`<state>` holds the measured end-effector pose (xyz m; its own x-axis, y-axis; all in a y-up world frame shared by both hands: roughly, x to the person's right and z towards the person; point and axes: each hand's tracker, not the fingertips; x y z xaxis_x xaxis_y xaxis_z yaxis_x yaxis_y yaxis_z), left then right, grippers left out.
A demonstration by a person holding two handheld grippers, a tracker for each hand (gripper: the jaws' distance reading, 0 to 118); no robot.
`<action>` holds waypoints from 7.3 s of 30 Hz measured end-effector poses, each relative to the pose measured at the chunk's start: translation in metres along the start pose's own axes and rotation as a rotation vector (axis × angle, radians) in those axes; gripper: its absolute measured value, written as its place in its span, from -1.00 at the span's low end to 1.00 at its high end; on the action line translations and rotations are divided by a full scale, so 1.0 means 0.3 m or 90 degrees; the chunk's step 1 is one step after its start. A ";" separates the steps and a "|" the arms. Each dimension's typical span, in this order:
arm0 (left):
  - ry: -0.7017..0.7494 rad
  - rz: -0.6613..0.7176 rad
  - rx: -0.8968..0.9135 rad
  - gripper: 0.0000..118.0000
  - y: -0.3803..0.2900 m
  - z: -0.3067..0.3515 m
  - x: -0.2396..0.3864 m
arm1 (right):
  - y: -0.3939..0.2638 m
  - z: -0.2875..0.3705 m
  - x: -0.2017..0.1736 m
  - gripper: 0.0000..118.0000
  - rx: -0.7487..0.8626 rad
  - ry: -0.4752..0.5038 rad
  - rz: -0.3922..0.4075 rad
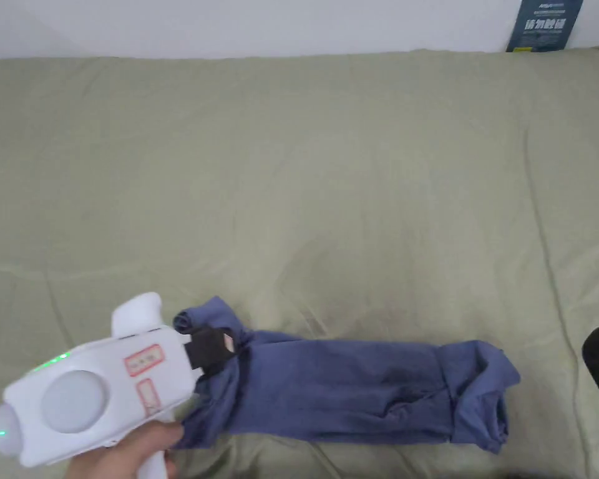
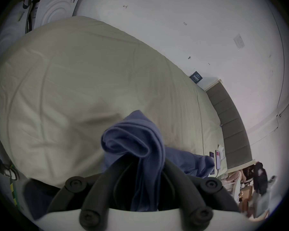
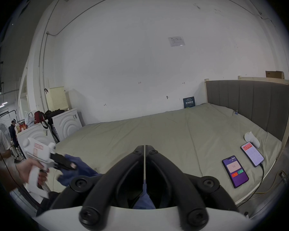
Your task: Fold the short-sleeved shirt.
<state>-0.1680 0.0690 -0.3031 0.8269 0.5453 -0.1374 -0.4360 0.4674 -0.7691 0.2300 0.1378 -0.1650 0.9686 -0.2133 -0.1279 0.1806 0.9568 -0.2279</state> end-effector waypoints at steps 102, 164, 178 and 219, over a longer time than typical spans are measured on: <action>-0.012 -0.001 -0.072 -0.83 0.199 0.009 -0.398 | -0.066 -0.029 -0.015 -0.95 -0.069 -0.044 0.064; -0.148 -0.075 0.033 -0.69 -0.011 0.108 -0.203 | -0.357 -0.714 -0.030 -0.95 -0.476 0.172 -0.252; -0.299 0.061 -0.130 0.73 -0.024 -0.414 -0.233 | -0.453 -0.784 0.093 -0.95 -0.512 0.165 -0.330; -0.027 -0.043 -0.223 -0.53 0.623 0.181 -1.153 | -0.243 -0.351 -0.101 -0.96 -0.427 0.170 -0.200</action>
<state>-0.5548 0.0053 -0.3654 0.8309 0.5534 -0.0576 -0.2257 0.2407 -0.9440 0.1696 0.0538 -0.2463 0.7997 -0.5760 -0.1695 0.2149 0.5381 -0.8150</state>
